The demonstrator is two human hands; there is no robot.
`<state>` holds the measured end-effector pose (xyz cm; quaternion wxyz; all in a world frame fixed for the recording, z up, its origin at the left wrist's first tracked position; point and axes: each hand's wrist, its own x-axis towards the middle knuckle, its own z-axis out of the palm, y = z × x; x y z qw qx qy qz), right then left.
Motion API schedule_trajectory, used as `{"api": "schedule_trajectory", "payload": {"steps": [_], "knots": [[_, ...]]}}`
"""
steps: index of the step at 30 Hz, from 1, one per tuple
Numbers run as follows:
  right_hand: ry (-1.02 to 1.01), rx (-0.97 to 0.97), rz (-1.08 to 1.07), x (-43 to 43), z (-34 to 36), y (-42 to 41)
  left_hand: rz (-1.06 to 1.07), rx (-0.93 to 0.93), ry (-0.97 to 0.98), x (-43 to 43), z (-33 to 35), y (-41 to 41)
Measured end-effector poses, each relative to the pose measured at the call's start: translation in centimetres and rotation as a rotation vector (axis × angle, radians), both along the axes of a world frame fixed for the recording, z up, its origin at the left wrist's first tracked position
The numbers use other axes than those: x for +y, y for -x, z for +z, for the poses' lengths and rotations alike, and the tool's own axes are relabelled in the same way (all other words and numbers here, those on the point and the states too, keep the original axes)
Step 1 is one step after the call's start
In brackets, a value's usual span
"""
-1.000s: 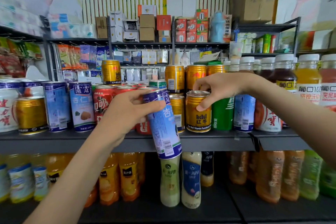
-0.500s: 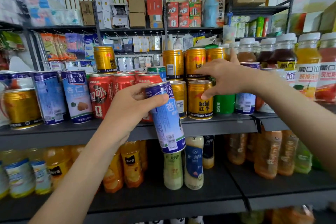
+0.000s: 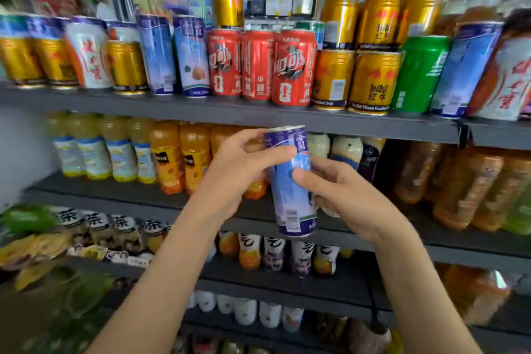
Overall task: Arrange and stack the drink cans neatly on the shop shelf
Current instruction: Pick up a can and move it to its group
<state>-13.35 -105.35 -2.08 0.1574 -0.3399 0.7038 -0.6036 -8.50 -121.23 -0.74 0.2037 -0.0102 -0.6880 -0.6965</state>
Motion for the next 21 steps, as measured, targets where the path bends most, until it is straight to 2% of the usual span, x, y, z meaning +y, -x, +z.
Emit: {"api": "schedule_trajectory", "payload": {"steps": [5,13,17,21], "knots": [[0.068,-0.132,0.102,-3.1,-5.2,-3.3,0.083,-0.151,-0.062,-2.0,-4.9,-5.1],[0.084,-0.276,0.081,-11.8,-9.8,-8.6,0.200,-0.264,-0.017,-8.8,-10.1,-13.7],[0.099,-0.393,0.006,-17.0,-9.7,-9.9,0.169,-0.331,0.095,-13.1,-11.6,-16.3],[0.108,-0.397,0.013,-23.3,-9.9,-11.8,0.141,-0.363,0.223,-19.0,-11.8,-18.2]]}}
